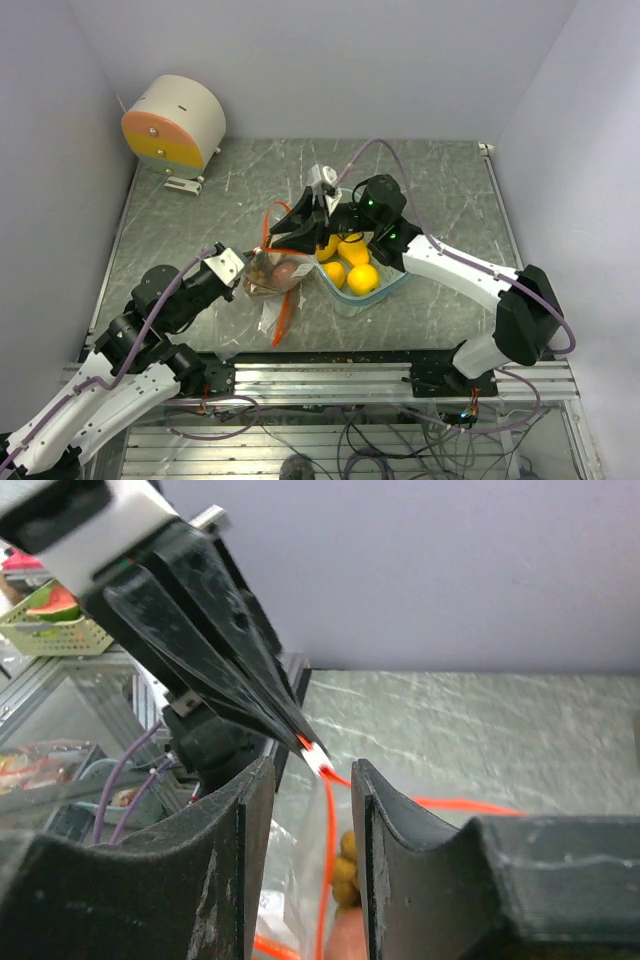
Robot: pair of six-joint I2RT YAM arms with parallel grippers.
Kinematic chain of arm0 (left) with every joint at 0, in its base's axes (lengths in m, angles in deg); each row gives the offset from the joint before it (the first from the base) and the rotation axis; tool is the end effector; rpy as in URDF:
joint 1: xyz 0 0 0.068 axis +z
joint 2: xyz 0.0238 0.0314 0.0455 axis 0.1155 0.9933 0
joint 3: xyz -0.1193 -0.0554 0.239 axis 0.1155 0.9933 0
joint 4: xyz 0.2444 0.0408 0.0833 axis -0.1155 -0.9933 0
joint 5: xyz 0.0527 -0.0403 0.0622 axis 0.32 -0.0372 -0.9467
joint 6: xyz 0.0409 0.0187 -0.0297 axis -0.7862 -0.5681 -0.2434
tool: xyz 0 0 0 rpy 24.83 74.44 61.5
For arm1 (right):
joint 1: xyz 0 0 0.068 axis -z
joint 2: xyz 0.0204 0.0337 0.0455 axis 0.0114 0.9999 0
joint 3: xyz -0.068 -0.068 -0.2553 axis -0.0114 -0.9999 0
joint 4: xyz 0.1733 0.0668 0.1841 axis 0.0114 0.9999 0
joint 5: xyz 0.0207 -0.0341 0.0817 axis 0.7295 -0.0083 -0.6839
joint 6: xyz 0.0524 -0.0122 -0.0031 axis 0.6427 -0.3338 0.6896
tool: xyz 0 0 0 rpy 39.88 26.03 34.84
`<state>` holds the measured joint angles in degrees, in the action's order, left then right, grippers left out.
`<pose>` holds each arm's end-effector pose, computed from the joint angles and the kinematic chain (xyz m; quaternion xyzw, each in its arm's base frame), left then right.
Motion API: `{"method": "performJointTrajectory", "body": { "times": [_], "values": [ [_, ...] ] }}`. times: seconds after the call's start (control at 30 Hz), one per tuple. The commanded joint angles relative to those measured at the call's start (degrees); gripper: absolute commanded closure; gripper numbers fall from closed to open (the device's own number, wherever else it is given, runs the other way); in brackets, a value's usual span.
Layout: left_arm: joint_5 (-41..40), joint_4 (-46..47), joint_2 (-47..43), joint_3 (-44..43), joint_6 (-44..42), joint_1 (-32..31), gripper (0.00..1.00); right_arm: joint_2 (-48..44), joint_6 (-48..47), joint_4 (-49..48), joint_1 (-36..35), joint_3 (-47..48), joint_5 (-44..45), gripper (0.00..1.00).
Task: Place the food in the zip-top bag and seal the zipper
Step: Zip the zipper food storage bag.
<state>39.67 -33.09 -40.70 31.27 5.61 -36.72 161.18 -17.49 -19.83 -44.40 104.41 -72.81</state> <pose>0.0801 -0.0746 0.3335 0.3448 0.6508 -0.1658 0.6558 0.2282 0.2583 0.3498 -0.4735 0.4742 0.5924 0.4472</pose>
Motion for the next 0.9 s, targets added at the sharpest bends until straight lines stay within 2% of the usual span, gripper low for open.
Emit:
{"method": "performJointTrajectory", "body": {
  "times": [0.0,0.17,0.47,0.67,0.87],
  "values": [
    [1.06,-0.39,-0.63,-1.83,0.84,-0.17,0.93,0.67,-7.52,1.32,-4.13,4.02,-0.58,0.62],
    [1.33,-0.74,-1.19,-1.8,1.09,-0.24,0.93,3.97,-10.77,4.98,-6.5,7.32,-1.13,0.61],
    [0.58,-2.55,-3.27,-2.45,1.26,-0.2,0.93,7.37,-13.59,8.77,-6.7,8.58,-0.65,0.63],
    [-0.19,-3.07,-4.48,-1.53,1.35,-0.24,0.93,8.81,-13.37,9.0,-6.79,9.94,-2.44,0.66],
    [-0.27,-2.76,-4.11,-1.31,1.0,-0.22,0.93,9.52,-13.36,9.71,-7.14,10.2,-2.79,0.76]
  ]
}}
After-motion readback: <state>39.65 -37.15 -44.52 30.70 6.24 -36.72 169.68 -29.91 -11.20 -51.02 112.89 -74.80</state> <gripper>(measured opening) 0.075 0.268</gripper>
